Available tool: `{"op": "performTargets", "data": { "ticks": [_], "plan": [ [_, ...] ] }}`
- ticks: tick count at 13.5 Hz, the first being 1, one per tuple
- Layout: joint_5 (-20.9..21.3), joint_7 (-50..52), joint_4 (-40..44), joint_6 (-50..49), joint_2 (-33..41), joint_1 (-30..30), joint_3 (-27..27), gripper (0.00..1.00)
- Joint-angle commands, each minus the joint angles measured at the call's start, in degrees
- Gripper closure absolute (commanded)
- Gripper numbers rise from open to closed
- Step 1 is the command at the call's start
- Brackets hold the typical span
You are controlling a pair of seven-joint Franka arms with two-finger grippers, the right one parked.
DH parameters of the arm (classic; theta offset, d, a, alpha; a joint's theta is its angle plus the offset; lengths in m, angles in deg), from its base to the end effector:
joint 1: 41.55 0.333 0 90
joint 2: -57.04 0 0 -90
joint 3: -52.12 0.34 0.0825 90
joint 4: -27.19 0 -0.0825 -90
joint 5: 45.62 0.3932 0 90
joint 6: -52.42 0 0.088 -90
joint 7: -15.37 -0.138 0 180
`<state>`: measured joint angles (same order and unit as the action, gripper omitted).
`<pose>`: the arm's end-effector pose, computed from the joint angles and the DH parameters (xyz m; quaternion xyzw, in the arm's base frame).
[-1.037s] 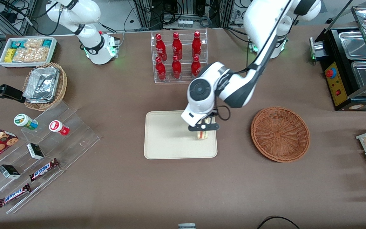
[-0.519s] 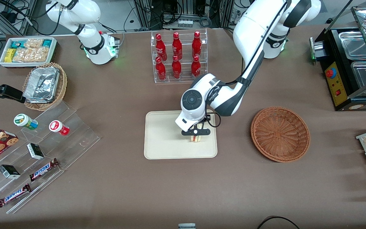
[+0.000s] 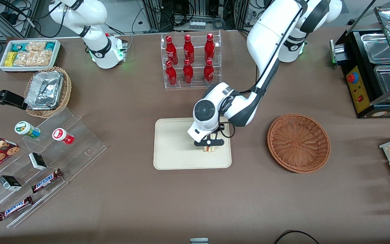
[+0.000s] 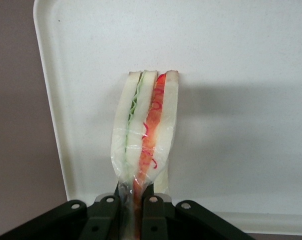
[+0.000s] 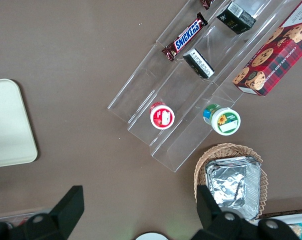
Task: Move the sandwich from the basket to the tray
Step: 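Open the left gripper and raise it away from the sandwich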
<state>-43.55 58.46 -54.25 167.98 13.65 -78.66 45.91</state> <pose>0.5408 -0.4879 0.2184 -0.9966 -0.0007 0.0728 0.0373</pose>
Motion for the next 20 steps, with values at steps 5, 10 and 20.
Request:
{"op": "performTargets", "data": {
  "ticks": [5,10,20],
  "plan": [
    [-0.7,0.4,3.2,0.2,-1.1,-0.7,0.7,0.0],
    [-0.9,0.3,3.4,-2.7,2.6,0.1,0.9,0.0],
    [-5.3,-7.6,2.8,-20.4,17.9,17.4,1.1,0.0]
  ]
}}
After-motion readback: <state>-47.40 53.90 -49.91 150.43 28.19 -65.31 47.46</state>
